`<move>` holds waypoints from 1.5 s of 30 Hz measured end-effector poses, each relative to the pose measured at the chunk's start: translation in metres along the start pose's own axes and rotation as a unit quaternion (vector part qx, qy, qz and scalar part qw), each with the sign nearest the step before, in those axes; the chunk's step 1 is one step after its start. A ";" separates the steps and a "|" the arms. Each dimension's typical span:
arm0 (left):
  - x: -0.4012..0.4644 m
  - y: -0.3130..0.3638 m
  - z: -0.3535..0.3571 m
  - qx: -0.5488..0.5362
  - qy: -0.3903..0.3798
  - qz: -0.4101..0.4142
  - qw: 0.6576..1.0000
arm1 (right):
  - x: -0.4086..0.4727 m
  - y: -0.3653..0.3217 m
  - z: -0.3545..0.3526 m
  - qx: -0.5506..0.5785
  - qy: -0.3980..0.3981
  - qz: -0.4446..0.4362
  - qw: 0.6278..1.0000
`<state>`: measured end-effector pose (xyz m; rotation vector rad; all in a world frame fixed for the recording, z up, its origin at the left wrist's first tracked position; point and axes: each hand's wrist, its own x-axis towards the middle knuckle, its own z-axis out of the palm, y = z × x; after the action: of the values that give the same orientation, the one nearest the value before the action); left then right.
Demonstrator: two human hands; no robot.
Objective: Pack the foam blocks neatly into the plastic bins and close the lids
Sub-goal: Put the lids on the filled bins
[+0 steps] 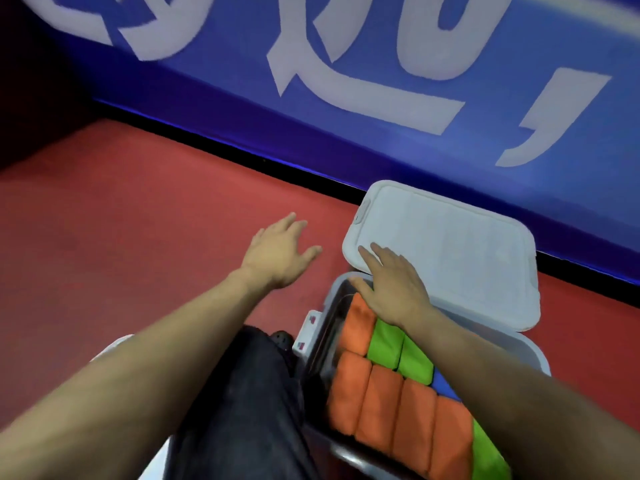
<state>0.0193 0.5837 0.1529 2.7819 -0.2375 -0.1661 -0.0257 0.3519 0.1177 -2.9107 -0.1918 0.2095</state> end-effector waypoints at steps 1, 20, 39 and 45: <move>0.000 -0.022 -0.010 -0.003 0.012 -0.020 1.000 | 0.013 -0.016 -0.004 -0.007 0.002 -0.018 1.000; -0.233 -0.413 0.156 -0.286 0.062 -0.620 0.728 | 0.159 -0.265 0.156 -0.162 -0.201 -0.382 0.887; -0.372 -0.424 0.276 -0.402 0.115 -0.801 0.428 | 0.156 -0.294 0.225 -0.212 -0.291 -0.500 0.787; -0.289 -0.411 0.212 -0.469 0.212 -0.699 0.497 | 0.160 -0.289 0.183 -0.213 -0.258 -0.463 0.821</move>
<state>-0.2353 0.9488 -0.1623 1.1446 1.6934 0.0468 0.0702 0.6927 -0.0149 -2.6533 -1.8695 0.8437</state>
